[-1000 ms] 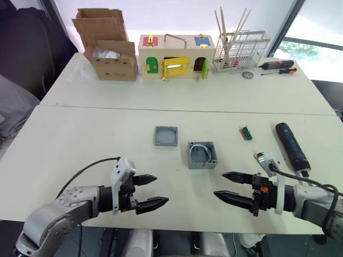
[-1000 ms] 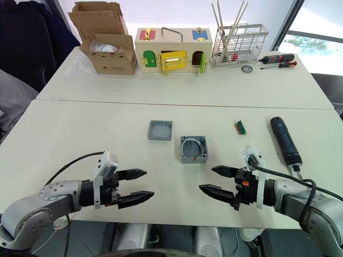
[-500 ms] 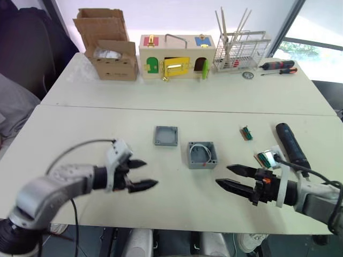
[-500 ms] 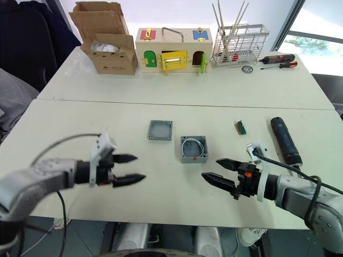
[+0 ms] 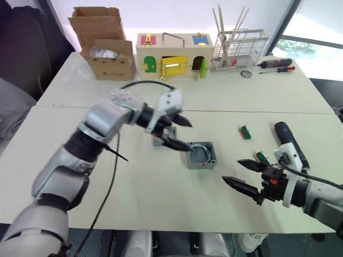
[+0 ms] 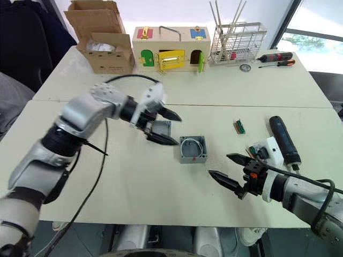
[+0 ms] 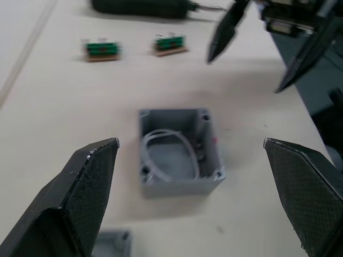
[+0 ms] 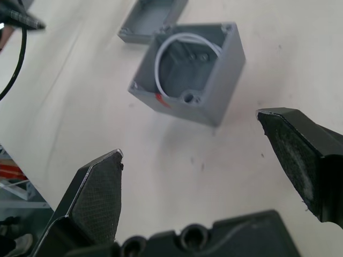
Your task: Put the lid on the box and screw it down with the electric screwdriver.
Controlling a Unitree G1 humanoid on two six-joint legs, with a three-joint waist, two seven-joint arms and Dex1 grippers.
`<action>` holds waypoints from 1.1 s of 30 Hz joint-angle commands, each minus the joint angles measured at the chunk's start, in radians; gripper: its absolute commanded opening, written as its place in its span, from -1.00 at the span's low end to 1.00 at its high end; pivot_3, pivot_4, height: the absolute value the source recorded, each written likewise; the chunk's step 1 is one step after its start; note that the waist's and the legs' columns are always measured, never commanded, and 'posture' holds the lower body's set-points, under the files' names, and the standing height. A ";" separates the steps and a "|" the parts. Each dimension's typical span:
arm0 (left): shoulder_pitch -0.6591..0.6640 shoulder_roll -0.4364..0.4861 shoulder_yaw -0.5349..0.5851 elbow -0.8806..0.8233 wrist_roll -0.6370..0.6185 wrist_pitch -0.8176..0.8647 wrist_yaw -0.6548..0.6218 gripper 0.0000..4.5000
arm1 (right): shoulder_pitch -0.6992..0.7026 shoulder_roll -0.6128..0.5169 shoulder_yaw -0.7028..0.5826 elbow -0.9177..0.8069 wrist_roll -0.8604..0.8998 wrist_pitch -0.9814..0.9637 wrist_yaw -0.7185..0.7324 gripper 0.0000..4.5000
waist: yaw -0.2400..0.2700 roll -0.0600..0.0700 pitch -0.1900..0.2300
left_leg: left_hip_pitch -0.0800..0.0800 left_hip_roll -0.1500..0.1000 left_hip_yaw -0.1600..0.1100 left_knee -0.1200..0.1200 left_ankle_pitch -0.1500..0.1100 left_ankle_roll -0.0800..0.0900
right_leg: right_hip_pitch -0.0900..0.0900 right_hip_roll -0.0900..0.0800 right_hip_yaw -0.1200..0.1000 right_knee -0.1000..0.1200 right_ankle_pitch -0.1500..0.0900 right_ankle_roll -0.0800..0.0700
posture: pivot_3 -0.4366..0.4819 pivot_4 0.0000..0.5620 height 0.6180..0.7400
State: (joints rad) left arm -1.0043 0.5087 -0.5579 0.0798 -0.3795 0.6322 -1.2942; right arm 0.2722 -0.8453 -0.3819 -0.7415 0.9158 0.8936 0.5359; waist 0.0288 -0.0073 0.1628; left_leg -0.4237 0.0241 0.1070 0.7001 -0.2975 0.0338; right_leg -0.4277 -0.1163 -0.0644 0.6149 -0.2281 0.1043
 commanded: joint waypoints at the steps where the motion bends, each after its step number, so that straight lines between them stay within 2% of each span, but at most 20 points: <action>1: -0.016 -0.053 -0.076 -0.020 0.081 -0.034 -0.030 0.99 | -0.004 0.007 0.010 -0.026 -0.035 -0.038 0.003 1.00 | 0.004 0.000 0.000 | 0.000 0.000 -0.001 0.000 -0.001 0.002 | 0.000 0.001 0.000 0.000 0.000 0.000 | -0.05 -0.47 0.80; 8: -0.025 -0.160 -0.160 0.105 0.227 -0.094 -0.022 0.99 | 0.008 0.012 0.006 -0.043 -0.057 -0.047 -0.003 1.00 | 0.012 0.000 0.000 | -0.001 0.002 -0.002 0.000 -0.001 0.002 | 0.000 0.001 -0.001 0.000 -0.001 -0.001 | -0.05 -0.47 0.80; 19: -0.058 -0.277 -0.154 0.281 0.321 -0.170 -0.054 0.99 | 0.018 0.064 0.017 -0.067 -0.080 -0.053 -0.044 1.00 | 0.011 0.000 0.000 | -0.001 0.002 -0.003 0.001 -0.002 0.003 | -0.001 0.001 -0.001 0.000 -0.001 -0.001 | -0.05 -0.47 0.80; 22: -0.061 -0.287 -0.158 0.302 0.349 -0.200 -0.066 0.61 | 0.025 0.079 0.021 -0.074 -0.090 -0.055 -0.053 1.00 | 0.011 0.000 0.000 | -0.001 0.002 -0.003 0.001 -0.002 0.003 | -0.001 0.001 -0.001 0.000 0.000 -0.001 | -0.05 -0.47 0.80; 28: -0.063 -0.287 -0.156 0.312 0.385 -0.232 -0.096 -0.67 | 0.034 0.106 0.036 -0.082 -0.113 -0.068 -0.069 1.00 | 0.013 0.000 0.000 | -0.002 0.003 -0.003 0.001 -0.002 0.003 | -0.001 0.001 -0.001 0.000 -0.001 -0.001 | -0.05 -0.47 0.80; 30: -0.068 -0.288 -0.153 0.328 0.401 -0.254 -0.095 -0.99 | 0.033 0.116 0.056 -0.081 -0.125 -0.074 -0.075 1.00 | 0.013 0.000 -0.001 | -0.001 0.003 -0.004 0.001 -0.002 0.003 | 0.000 0.000 -0.002 0.000 -0.001 -0.002 | -0.05 -0.47 0.80; 33: -0.086 -0.294 -0.139 0.373 0.419 -0.327 -0.093 -0.99 | 0.025 0.130 0.082 -0.084 -0.136 -0.078 -0.084 1.00 | 0.013 0.000 -0.001 | -0.001 0.003 -0.004 0.001 -0.002 0.004 | 0.000 0.000 -0.002 0.000 -0.002 -0.003 | -0.05 -0.47 0.80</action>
State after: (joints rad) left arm -1.0672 0.2267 -0.7208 0.4332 0.0217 0.3633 -1.3898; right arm 0.3058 -0.7239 -0.3027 -0.7869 0.7859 0.8357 0.4581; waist 0.0415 -0.0069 0.1620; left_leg -0.4252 0.0267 0.1034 0.7012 -0.2997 0.0379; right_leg -0.4274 -0.1168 -0.0660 0.6153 -0.2299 0.1009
